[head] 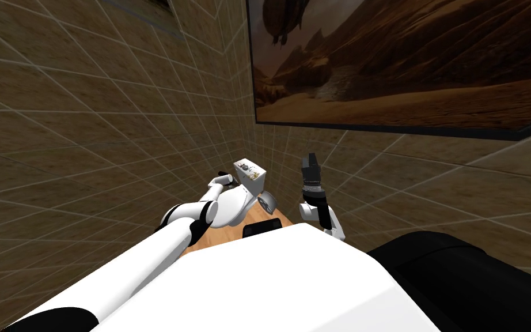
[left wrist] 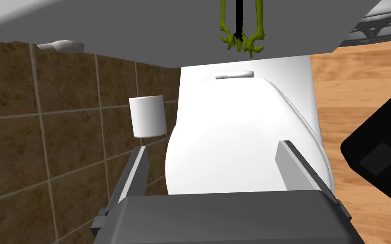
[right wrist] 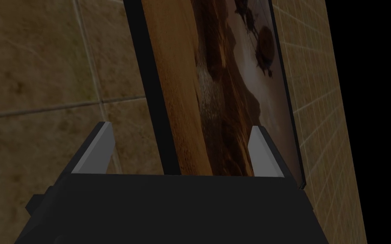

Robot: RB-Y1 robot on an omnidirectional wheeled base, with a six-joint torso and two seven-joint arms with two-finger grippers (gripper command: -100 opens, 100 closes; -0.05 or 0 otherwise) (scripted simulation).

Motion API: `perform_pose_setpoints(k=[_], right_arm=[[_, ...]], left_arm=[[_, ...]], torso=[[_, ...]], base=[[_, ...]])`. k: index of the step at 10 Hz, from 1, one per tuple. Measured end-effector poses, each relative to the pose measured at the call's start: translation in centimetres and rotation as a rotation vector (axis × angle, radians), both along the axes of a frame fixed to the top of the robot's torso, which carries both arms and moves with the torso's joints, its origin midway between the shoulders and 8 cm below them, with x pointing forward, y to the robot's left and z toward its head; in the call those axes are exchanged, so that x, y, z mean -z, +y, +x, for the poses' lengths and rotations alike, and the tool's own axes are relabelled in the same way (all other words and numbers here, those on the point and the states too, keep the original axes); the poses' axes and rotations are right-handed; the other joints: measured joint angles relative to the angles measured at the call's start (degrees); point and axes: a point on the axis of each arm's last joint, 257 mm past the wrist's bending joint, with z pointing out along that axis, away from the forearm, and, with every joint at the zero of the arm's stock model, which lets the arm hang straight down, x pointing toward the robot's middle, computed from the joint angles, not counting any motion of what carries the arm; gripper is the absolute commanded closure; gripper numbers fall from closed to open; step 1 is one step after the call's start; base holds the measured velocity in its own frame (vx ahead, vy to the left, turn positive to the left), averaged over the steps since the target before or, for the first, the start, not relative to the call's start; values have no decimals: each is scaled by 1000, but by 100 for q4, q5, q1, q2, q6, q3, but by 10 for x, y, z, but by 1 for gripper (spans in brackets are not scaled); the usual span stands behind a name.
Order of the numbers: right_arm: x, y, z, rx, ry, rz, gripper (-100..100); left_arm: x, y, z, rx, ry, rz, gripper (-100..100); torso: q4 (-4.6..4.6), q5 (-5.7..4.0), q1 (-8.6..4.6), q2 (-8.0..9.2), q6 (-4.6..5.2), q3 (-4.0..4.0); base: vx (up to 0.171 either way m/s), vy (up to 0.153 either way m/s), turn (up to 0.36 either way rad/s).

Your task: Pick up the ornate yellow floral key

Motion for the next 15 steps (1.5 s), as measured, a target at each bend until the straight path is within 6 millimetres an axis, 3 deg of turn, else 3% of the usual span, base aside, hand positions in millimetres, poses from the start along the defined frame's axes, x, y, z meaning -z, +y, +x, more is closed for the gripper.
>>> perform_pose_setpoints(k=[6, 8, 9, 10, 12, 15], right_arm=[[0, 0, 0, 0, 0, 0, 0], [0, 0, 0, 0, 0, 0, 0], [0, 0, 0, 0, 0, 0, 0], [0, 0, 0, 0, 0, 0, 0], [0, 0, 0, 0, 0, 0, 0], [0, 0, 0, 0, 0, 0, 0]], left_arm=[[-25, -19, 1, -50, 107, -81, -100], [-30, -23, 1, -57, 122, -92, -100], [-30, -23, 1, -57, 122, -92, 0], [-30, -23, 1, -57, 122, -92, -100], [-21, -10, 0, -22, 75, -61, -100], [18, 1, -22, 17, 80, -14, -100]], torso=[[-4, -4, -16, -12, 1, -7], [-3, -1, 0, -2, 0, -3], [0, 5, 20, 8, -1, 3], [1, 7, 29, 11, -2, 5], [-8, 18, 60, -66, 11, -37], [-21, 21, 48, -62, 15, -42]], base=[[58, -145, 42], [14, -46, 9], [-1, -7, -3], [145, 4, -122], [98, 81, -23], [34, 31, -28]])
